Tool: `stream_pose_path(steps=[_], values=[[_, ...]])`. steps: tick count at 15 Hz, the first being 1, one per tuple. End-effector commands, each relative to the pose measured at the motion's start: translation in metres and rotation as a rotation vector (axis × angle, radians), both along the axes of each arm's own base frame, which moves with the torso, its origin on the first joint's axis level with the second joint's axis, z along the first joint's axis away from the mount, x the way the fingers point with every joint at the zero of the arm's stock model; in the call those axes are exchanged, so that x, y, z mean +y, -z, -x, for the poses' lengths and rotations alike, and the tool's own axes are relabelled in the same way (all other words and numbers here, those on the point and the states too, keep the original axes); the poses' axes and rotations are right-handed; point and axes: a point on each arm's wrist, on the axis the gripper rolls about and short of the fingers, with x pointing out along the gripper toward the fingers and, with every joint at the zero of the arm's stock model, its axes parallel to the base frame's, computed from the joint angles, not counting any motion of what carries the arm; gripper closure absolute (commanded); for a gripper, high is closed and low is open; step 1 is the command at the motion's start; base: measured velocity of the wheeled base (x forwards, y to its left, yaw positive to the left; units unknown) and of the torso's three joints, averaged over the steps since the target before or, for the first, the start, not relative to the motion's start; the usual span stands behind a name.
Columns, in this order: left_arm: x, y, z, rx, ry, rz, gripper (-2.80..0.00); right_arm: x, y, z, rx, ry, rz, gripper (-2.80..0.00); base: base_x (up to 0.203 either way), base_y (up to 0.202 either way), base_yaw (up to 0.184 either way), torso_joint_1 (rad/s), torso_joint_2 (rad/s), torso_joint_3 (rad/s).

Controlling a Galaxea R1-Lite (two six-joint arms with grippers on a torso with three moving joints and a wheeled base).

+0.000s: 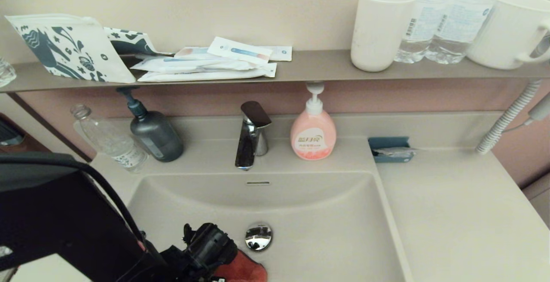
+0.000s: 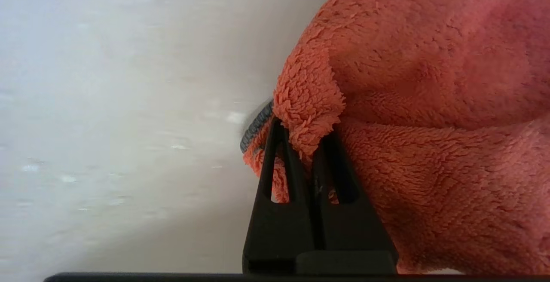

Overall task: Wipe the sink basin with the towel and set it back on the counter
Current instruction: Wipe the sink

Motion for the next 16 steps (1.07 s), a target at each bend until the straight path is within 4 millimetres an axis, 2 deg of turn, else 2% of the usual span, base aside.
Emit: stream_pose_path(steps=[1,5,9,16], values=[[0.007,-0.003,-0.003,-0.012,-0.023,0.001,0.00,0.000,0.000,0.000,0.001,-0.001,0.000,0.00,0.000,0.000,0.000,0.000,0.00,0.000],[0.014,-0.008,-0.020,-0.062,-0.021,0.007,0.00,0.000,0.000,0.000,0.001,-0.001,0.000,0.00,0.000,0.000,0.000,0.000,0.00,0.000],[0.012,-0.010,-0.032,-0.116,0.048,0.002,0.00,0.000,0.000,0.000,0.001,-0.002,0.000,0.00,0.000,0.000,0.000,0.000,0.00,0.000],[0.041,0.002,-0.058,-0.208,0.099,-0.068,0.00,0.000,0.000,0.000,0.001,-0.001,0.000,0.00,0.000,0.000,0.000,0.000,0.00,0.000]])
